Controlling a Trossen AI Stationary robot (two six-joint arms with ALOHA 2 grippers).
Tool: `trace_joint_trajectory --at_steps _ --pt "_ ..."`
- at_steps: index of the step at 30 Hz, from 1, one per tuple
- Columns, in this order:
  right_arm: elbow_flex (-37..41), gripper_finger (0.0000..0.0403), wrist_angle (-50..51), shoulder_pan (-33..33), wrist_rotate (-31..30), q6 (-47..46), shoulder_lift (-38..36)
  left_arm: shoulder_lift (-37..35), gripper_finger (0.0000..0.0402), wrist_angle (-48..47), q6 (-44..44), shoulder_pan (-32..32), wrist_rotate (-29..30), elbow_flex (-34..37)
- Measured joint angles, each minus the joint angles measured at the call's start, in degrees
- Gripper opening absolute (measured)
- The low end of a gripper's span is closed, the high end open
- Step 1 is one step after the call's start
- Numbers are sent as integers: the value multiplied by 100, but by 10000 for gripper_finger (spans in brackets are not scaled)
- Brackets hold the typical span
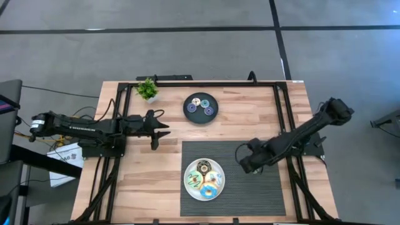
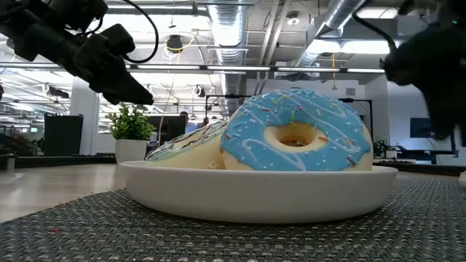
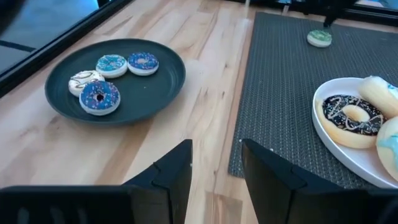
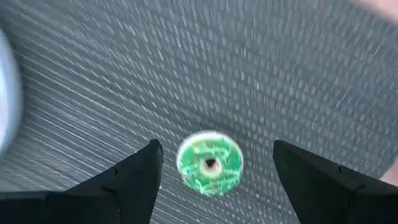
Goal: Pick & Place donuts
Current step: Put the small green donut on the black plate
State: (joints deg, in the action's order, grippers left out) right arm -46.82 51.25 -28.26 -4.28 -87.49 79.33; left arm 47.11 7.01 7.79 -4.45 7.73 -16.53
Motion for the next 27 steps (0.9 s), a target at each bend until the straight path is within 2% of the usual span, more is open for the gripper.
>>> trace_joint_trajectory --at_steps 8,12,27 --pt "0 291 -395 -366 558 -256 819 0 130 2 7 0 -159 0" --pt "73 291 -720 -399 563 -237 896 0 130 2 84 0 -249 0" --pt "357 291 -983 -387 429 -284 890 2 130 22 144 0 -247 0"
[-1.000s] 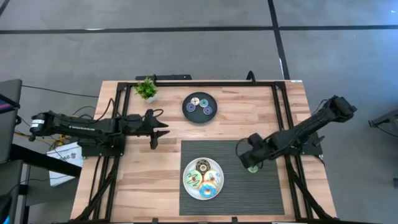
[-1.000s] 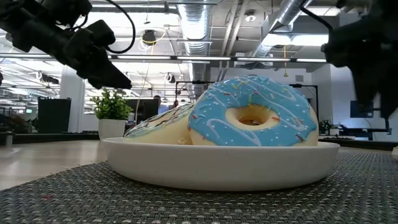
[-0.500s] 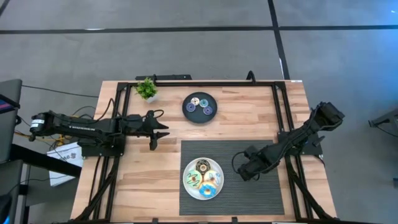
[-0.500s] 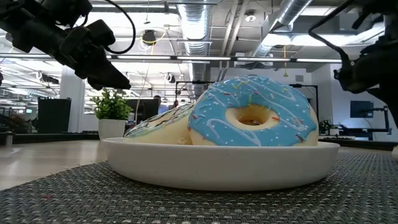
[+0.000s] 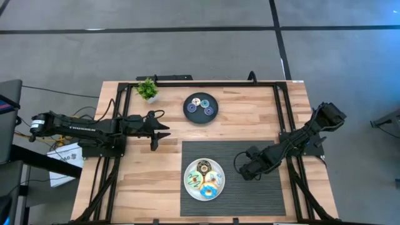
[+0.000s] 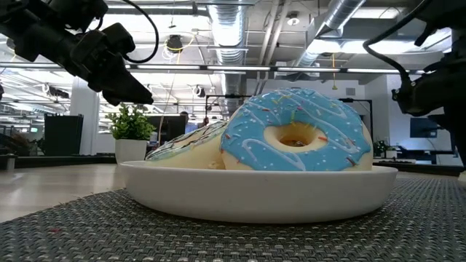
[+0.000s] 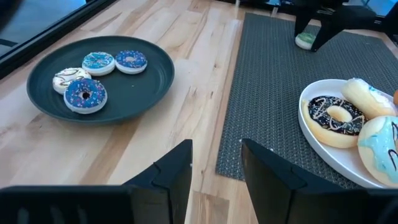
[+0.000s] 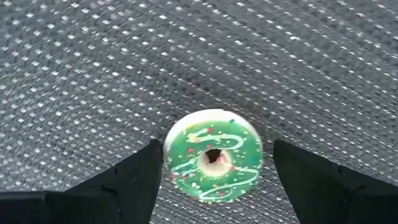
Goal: Pick & Place donuts
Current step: Put the small green donut on the black plate
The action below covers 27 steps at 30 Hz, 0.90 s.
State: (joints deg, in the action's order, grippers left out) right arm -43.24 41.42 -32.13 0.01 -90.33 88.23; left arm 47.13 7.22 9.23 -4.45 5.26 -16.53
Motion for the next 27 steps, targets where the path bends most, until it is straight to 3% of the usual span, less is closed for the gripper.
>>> trace_joint_trajectory --at_steps 27 --pt "0 248 -9 1 52 -74 0 0 130 -2 0 0 6 -2"
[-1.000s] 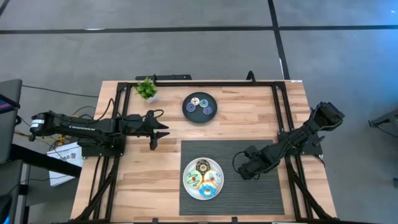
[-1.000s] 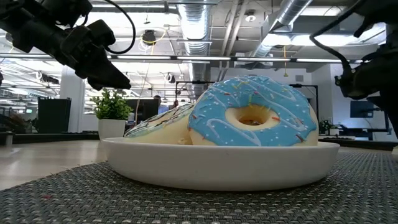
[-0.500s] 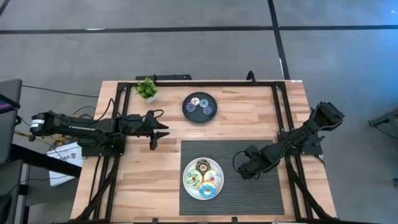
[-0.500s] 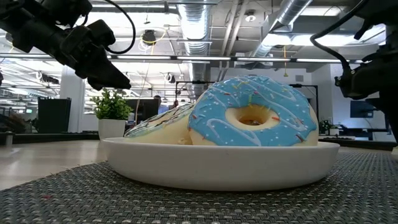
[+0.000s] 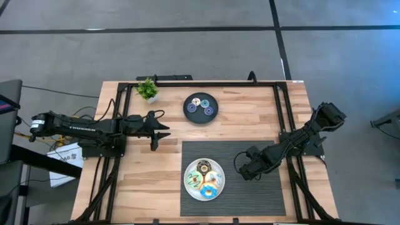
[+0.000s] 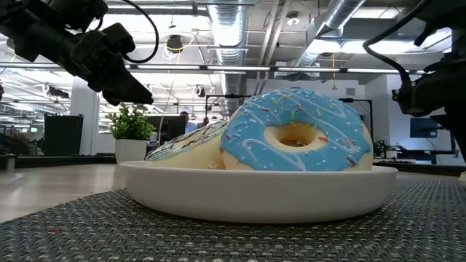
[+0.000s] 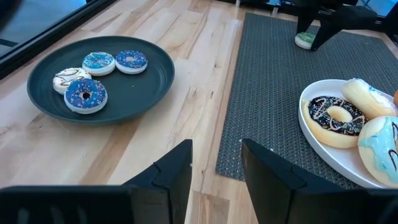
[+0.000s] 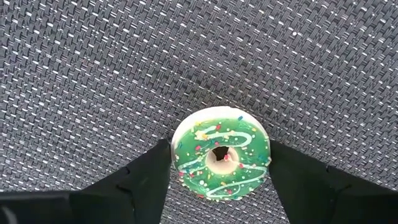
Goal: Pick & Place donuts
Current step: Put the small green donut on the black plate
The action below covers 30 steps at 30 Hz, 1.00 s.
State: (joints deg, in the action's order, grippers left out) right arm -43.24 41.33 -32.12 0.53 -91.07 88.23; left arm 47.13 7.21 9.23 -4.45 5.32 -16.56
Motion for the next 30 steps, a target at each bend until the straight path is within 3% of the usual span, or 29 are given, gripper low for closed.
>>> trace_joint_trajectory --at_steps 14,23,30 --pt "0 247 -49 0 71 105 0 2 130 0 0 0 0 -2" --pt "0 204 -51 0 75 107 0 2 130 -3 0 0 0 -2" --pt "-22 203 -40 41 50 151 -138 2 130 -3 0 0 2 -2"
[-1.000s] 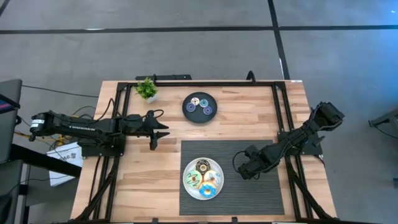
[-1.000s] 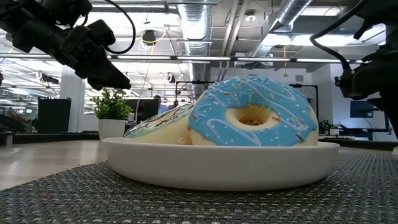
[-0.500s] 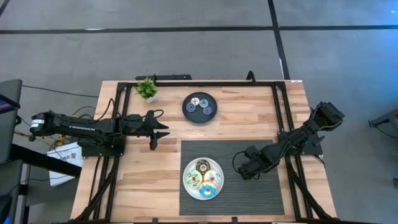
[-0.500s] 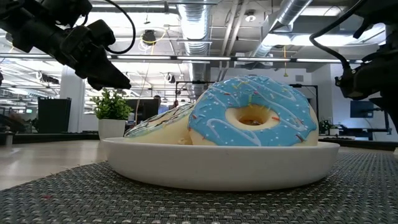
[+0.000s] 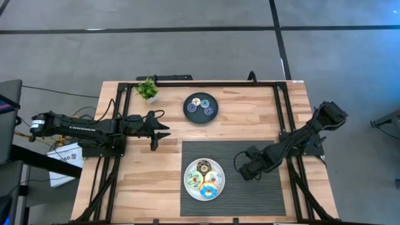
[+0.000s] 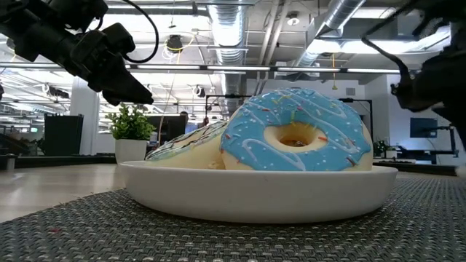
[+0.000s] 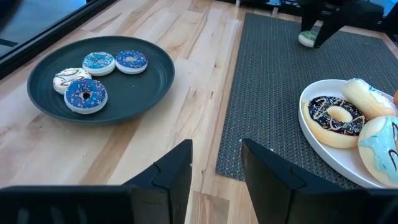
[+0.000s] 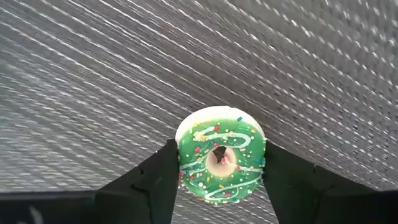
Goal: Pick & Place donuts
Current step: Put the small green donut on the black plate
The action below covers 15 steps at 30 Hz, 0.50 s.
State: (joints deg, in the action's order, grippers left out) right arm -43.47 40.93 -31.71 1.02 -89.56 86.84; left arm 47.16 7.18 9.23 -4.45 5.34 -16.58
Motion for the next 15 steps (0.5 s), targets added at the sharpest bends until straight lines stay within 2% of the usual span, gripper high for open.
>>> trace_joint_trajectory --at_steps 4,8,15 --pt "-158 206 -7 156 -299 125 -171 0 130 0 0 2 1 0" --pt "-385 207 -15 508 -807 629 -272 0 130 0 -59 2 1 0" --pt "-1042 207 -260 1711 -1471 2653 -215 0 130 0 -154 2 3 0"
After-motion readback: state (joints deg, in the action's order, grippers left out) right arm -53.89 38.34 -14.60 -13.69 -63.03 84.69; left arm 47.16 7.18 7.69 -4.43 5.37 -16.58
